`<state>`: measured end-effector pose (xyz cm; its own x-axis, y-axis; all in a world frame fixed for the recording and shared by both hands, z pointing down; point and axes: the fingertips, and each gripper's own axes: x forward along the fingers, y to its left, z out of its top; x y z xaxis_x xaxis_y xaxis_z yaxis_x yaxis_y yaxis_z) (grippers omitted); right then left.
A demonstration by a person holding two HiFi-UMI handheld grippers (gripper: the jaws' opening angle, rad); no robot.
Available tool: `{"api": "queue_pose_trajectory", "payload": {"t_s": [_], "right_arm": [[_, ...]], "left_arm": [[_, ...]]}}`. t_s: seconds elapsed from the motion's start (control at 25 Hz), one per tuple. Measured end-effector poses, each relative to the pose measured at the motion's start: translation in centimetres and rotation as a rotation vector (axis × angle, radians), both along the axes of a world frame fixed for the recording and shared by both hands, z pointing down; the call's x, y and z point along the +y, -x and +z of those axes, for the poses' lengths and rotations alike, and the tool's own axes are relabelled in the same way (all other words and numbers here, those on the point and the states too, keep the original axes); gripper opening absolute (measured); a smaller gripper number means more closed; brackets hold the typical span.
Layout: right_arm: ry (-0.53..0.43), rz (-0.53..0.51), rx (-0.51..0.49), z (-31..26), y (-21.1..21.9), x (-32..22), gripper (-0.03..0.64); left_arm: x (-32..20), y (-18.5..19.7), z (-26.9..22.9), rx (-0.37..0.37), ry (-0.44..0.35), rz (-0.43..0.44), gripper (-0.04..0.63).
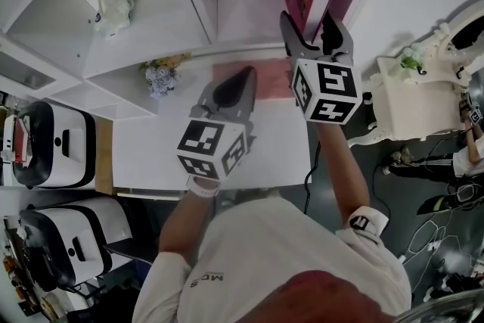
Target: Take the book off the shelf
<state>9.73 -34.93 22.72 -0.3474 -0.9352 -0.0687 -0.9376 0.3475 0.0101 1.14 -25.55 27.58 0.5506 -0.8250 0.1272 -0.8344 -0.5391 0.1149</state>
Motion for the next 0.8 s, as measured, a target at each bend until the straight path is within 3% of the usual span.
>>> {"api": "queue_pose_trajectory", "payload": {"t_s": [0.16,0.8], "right_arm": [[0.018,0.040,-0.011,0.2,-0.5,-0.7,0.143],[0.020,0.066,-0.011,0.3,1.0,5.0,0.141]], "left_arm": [[-0.1,0.2,0.1,0.004,0.008,0.007,0.002],[3.9,2.4,-0.1,0.022,0.012,0.046,0.002]]}}
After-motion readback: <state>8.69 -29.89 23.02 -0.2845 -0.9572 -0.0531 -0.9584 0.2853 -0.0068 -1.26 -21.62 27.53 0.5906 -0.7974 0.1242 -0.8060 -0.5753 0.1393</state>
